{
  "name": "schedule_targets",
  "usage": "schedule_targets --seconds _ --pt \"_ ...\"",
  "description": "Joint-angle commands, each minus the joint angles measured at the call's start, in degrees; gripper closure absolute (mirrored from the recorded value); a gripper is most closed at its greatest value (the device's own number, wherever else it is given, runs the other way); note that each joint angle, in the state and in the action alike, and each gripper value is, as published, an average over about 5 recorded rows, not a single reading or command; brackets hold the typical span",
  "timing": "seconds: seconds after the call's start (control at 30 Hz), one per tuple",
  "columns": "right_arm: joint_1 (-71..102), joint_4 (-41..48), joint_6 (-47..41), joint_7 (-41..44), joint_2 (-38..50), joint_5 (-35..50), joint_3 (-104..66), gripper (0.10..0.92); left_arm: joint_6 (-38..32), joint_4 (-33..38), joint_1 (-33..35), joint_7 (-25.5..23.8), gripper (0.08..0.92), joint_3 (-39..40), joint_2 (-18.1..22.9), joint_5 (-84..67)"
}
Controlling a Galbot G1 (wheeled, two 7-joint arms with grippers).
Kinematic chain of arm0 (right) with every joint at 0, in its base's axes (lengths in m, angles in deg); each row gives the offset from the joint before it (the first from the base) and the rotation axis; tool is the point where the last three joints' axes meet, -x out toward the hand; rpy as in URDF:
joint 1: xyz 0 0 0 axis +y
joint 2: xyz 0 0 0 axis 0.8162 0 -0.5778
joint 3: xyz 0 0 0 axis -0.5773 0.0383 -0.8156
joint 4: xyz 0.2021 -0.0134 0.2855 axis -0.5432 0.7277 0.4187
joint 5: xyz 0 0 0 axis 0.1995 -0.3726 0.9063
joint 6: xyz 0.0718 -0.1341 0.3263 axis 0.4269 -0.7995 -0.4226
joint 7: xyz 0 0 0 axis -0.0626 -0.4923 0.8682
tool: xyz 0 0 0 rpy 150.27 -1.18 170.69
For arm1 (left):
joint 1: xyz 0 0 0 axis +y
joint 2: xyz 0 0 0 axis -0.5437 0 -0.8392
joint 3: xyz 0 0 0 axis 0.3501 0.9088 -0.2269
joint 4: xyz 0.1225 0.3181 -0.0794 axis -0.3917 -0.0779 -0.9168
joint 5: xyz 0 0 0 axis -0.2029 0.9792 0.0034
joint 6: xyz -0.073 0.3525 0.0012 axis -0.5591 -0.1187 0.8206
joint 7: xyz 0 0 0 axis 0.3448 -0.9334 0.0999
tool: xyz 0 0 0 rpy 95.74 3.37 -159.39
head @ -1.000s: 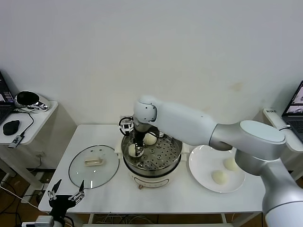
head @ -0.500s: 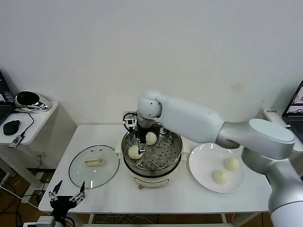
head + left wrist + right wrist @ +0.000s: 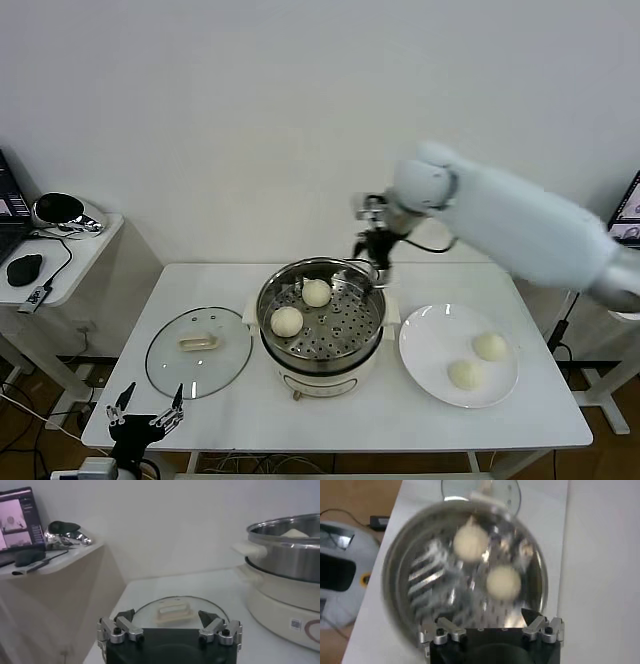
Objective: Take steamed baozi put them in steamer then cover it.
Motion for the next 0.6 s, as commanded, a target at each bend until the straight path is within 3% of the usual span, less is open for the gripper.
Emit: schedule_targets --seconds 0.03,0.37,0.6 --pt "12.7 -9.9 6.0 3.7 21.3 -10.3 -9.0 0.203 0.2 0.2 0.2 -0.2 0.177 0.2 0.2 -0.7" --pt "37.4 -9.9 8.1 2.8 22.1 -21.1 -25.5 0.203 0.3 0.5 0.8 -0.1 0.177 1.1 1.0 0.1" --pt "44.6 -6.3 9.6 2.0 19.0 -27.0 -28.7 0.203 0.3 0.3 1.3 -0.1 0.177 1.5 1.4 1.3"
